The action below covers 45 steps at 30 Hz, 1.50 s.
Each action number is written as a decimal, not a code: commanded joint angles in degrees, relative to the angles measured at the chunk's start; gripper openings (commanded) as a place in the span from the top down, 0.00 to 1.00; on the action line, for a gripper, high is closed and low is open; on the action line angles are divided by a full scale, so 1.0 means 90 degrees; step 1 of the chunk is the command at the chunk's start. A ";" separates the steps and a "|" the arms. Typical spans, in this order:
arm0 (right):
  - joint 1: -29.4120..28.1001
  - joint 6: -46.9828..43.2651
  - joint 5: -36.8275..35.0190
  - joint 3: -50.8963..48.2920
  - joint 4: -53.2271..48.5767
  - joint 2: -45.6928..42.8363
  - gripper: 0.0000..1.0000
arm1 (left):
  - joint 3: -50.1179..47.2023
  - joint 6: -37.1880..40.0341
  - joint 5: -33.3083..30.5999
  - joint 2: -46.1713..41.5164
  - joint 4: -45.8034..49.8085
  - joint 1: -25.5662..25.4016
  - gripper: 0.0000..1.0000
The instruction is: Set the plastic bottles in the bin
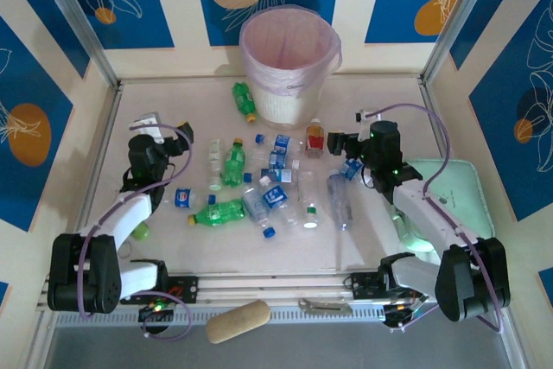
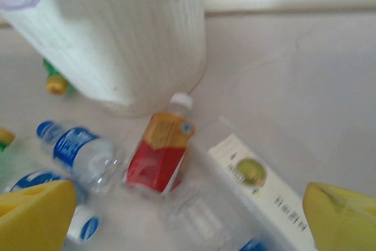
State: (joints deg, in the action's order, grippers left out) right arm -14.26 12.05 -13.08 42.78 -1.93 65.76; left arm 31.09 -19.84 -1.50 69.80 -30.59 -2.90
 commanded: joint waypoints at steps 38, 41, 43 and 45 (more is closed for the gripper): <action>-0.1579 0.2645 -0.0885 0.0969 -0.4450 0.2731 0.33 | 0.0417 -0.2064 -0.0225 -0.0692 0.3996 -0.1376 0.00; -0.1604 0.2655 -0.0921 0.0974 -0.4453 0.2726 0.39 | 0.0378 -0.2057 -0.0206 -0.0705 0.3946 -0.1368 0.00; -0.1627 0.2648 -0.0958 0.0969 -0.4461 0.2670 0.45 | 0.0373 -0.2056 -0.0206 -0.0697 0.3904 -0.1371 0.00; -0.1662 0.2617 -0.0996 0.0979 -0.4506 0.2560 0.49 | 0.0363 -0.2072 -0.0214 -0.0687 0.3882 -0.1368 0.00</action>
State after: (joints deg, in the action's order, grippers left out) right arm -28.64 35.22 -21.04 50.63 -41.80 90.00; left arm 34.94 -38.72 -2.22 64.38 4.36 -14.83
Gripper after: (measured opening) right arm 0.518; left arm 0.996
